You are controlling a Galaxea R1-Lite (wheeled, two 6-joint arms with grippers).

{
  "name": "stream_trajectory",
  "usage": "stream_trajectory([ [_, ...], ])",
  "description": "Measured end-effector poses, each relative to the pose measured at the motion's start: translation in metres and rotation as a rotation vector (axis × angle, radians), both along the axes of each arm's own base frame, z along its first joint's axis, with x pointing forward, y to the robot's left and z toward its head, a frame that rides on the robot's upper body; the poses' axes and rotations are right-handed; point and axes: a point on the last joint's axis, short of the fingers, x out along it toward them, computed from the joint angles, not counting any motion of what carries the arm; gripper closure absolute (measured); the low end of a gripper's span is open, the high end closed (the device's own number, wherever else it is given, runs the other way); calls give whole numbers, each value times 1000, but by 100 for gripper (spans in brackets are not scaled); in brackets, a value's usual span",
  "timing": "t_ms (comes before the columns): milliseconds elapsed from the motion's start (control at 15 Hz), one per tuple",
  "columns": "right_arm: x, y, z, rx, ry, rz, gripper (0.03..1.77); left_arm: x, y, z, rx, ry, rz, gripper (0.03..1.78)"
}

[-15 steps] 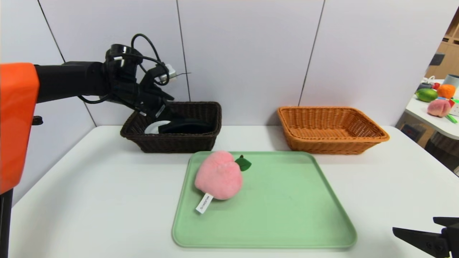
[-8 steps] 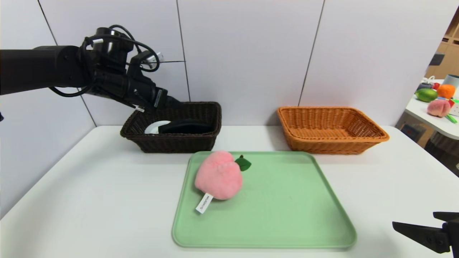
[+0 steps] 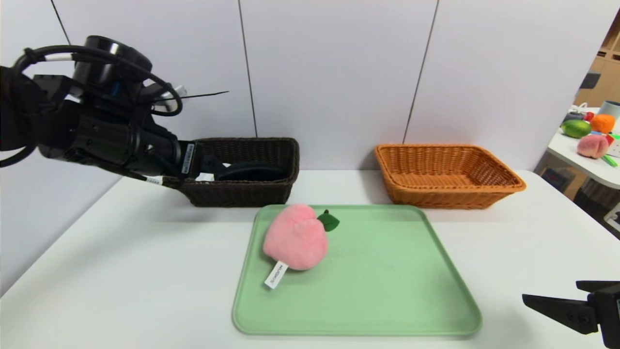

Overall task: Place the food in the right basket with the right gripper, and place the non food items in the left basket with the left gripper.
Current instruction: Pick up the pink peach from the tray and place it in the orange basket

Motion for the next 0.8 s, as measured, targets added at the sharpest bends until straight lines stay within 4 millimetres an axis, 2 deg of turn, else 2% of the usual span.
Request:
stream_trajectory([
  [200,11,5,3,4,-32,34,10,-49,6,1,-1,-4,-23,14],
  [400,19,20,10,6,-50,122,10,-94,0,-4,-1,-11,-125,13],
  [600,30,41,19,1,-56,228,10,-123,-9,-10,-5,-11,-243,12],
  [800,44,64,25,8,-79,330,10,-137,-11,-16,-16,-2,-395,12],
])
